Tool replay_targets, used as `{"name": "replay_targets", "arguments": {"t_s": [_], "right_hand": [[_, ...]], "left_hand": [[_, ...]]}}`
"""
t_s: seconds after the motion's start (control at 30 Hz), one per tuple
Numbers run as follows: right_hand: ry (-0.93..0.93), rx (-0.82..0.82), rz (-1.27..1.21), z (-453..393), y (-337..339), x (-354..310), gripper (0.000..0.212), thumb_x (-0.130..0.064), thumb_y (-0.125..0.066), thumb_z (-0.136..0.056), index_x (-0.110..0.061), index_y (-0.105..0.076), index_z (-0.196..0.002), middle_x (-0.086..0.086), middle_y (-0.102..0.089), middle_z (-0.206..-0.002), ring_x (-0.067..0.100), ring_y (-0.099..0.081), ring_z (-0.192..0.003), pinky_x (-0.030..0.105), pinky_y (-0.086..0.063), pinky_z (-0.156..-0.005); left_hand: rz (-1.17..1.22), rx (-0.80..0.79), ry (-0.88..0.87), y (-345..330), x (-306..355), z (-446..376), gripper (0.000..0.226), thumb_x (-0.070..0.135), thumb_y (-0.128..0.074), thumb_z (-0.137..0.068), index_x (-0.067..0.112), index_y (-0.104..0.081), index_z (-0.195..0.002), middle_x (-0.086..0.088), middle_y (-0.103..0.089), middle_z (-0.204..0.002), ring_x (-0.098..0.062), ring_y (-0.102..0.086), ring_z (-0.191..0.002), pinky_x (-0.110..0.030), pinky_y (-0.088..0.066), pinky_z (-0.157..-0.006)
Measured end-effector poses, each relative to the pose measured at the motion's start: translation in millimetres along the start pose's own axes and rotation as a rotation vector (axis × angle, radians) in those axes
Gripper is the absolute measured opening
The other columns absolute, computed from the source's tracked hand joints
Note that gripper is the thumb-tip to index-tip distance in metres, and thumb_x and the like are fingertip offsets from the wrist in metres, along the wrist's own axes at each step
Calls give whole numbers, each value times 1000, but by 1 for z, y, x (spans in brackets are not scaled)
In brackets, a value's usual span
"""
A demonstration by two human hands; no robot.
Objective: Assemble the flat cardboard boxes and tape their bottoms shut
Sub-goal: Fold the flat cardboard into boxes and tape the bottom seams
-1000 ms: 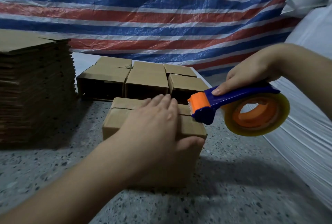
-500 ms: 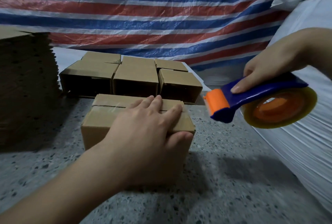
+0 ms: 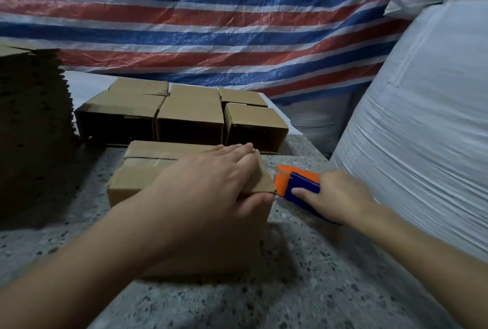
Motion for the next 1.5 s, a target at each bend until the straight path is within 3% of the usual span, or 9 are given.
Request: {"name": "replay_targets", "arguments": {"t_s": [0.33,0.43,0.57,0.67,0.93,1.07,1.17,1.27,1.5], "right_hand": [[-147,156,-46,24,-19,-14,81,-83,-7,-84,-20,-57,-77,0,-64,-77,22,-62,-72,35,-47,-65],[-137,255,-512,22,16,-23,92,-83,-1,-84,-13,-60,-74,5,-65,-71,22,-61,-68,40,-50,-67],[-252,-289,-1344,20,33,-50,73,-72,-29,-97,-11,-67,-83,4,-73,-68,18,-68,-61,31,-49,-59],[-182,-358,-1558,26,34,-68,49,-55,-46,-101,-13,-58,-78,1,-60,-58,15,-55,-51,23,-40,-46],[-148,-190,-1692,46,22,-102,37,-49,-48,-101,-29,-77,-88,6,-76,-84,21,-69,-72,28,-50,-58],[-189,-2,-1556,46,23,-100,26,-49,-52,-98,-25,-60,-104,8,-71,-104,24,-68,-100,38,-55,-84],[-61,128,-1500,47,31,-90,60,-70,-35,-94,-32,-50,-138,-8,-52,-144,8,-48,-131,33,-43,-106],[109,-32,-1663,55,30,-100,95,-99,-29,-66,-53,-32,-149,-35,-39,-147,-21,-38,-125,19,-33,-103],[214,-145,-1851,74,5,-127,75,-86,-35,-83,-45,-47,-145,-11,-59,-142,7,-52,-134,24,-50,-102]], "left_hand": [[15,-2,-37,-5,-2,-2,89,75,8,-73,41,-9,-153,6,-11,-164,-11,-12,-149,-29,-12,-118],[21,9,-37,-5,-2,-2,90,75,9,-71,42,-12,-152,6,-14,-164,-12,-15,-149,-29,-14,-117],[20,25,-39,-6,-2,-4,86,76,1,-76,41,-14,-153,5,-16,-163,-12,-18,-149,-23,-6,-110],[14,34,-35,-6,-2,-3,85,75,2,-77,41,-13,-153,5,-16,-163,-12,-18,-149,-25,-10,-115],[21,42,-40,-4,0,-2,84,70,-5,-81,32,-12,-156,5,-13,-164,-9,-12,-149,-22,-8,-115],[2,40,-21,-5,-1,-4,91,71,-4,-79,24,-4,-157,5,-7,-165,-7,-8,-149,-19,4,-106],[0,50,-18,-5,-1,-1,93,73,-2,-79,23,-1,-157,4,-5,-164,-6,-7,-149,-20,6,-107],[6,84,-25,-4,-1,3,94,77,-7,-80,22,4,-156,5,-5,-164,-4,-8,-148,-17,9,-106],[130,127,-7,0,-3,5,89,70,-20,-83,27,8,-156,9,-9,-164,2,-9,-145,-7,7,-97]]}}
Point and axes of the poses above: each hand's wrist, its own z-axis away from the middle knuckle, its own y-axis out of the back of the hand, x = y × z, the point moved 3 cm from there along -z, towards the middle knuckle
